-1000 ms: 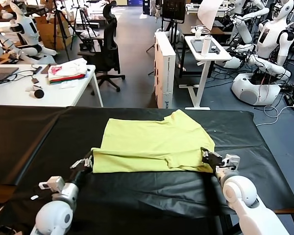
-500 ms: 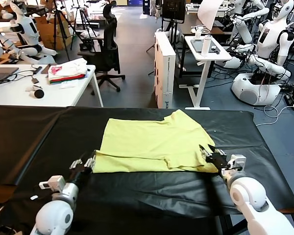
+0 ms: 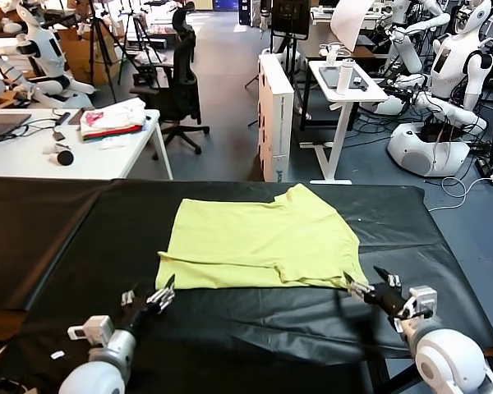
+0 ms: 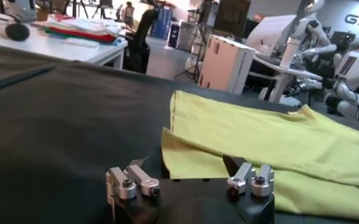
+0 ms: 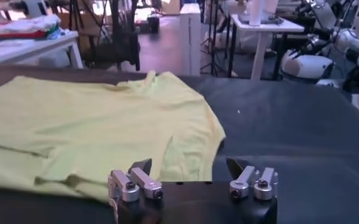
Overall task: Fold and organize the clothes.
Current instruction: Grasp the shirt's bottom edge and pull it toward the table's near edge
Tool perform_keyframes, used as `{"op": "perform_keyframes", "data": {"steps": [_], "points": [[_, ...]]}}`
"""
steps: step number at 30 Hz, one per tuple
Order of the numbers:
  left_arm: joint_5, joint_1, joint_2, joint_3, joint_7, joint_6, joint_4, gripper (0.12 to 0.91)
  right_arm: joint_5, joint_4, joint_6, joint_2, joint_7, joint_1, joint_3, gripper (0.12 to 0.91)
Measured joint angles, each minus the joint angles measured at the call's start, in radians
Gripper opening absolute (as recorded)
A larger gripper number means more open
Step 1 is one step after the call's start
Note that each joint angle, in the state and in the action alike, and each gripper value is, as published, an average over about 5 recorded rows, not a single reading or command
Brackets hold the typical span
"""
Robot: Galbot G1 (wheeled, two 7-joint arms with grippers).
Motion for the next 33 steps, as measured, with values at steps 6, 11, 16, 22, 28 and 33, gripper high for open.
{"op": "perform_keyframes", "data": {"steps": [6,11,16,22,28,33], "points": [[-0.003,0.002,-0.003,0.001,0.002,0.001,0.007,0.862,-0.001,-0.003,0.001,-0.002,-0.001,-0.009,0.001,0.659],[-0.006,0.006,-0.013,0.009,0.004,0.007,0.013,0.674,-0.001,-0.006,0.002,-0.003,-0.002,-0.011,0.001,0.365],[-0.003,0.009,-0.018,0.010,0.013,0.003,0.020,0.364,0.003,0.000,0.004,-0.006,0.009,-0.018,0.003,0.154],[0.012,0.020,-0.014,0.008,0.024,-0.005,0.017,0.146,0.037,0.026,-0.022,-0.018,0.057,-0.045,0.020,0.138],[0.047,0.047,0.003,-0.007,0.026,-0.009,-0.009,0.147,0.095,0.077,-0.065,-0.031,0.105,-0.103,0.051,0.138],[0.056,0.088,0.032,-0.032,0.027,-0.014,-0.032,0.147,0.107,0.126,-0.095,-0.032,0.131,-0.153,0.073,0.138]]}}
